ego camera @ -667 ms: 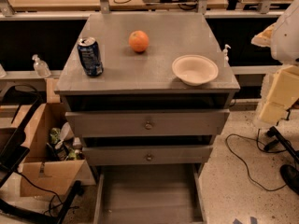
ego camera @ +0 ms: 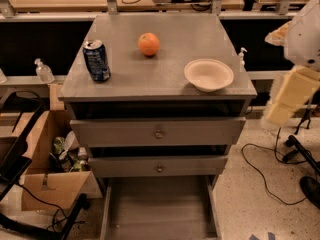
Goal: Place pepsi can into bottom drawer
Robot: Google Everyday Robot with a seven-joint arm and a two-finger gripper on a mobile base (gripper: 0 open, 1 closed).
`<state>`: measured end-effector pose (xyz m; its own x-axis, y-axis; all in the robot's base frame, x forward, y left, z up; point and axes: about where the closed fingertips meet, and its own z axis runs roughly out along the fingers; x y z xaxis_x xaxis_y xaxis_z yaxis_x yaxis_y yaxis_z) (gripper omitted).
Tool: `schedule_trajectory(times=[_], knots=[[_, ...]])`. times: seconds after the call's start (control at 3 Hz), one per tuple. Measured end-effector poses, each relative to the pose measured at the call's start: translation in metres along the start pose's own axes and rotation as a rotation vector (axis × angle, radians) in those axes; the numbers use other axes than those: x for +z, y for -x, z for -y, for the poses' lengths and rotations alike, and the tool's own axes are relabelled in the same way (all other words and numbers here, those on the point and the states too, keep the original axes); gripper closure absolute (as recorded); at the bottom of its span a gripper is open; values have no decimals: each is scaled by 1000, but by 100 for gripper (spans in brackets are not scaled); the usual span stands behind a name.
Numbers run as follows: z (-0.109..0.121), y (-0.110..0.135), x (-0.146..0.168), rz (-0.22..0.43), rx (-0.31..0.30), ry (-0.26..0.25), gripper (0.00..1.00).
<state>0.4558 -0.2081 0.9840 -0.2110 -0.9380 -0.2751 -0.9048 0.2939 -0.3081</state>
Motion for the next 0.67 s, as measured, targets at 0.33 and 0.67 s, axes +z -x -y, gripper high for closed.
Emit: schedule_trajectory(times=[0.33, 0.67], knots=[[31, 22, 31, 187, 98, -35, 0], [32, 45, 48, 366, 231, -42, 0]])
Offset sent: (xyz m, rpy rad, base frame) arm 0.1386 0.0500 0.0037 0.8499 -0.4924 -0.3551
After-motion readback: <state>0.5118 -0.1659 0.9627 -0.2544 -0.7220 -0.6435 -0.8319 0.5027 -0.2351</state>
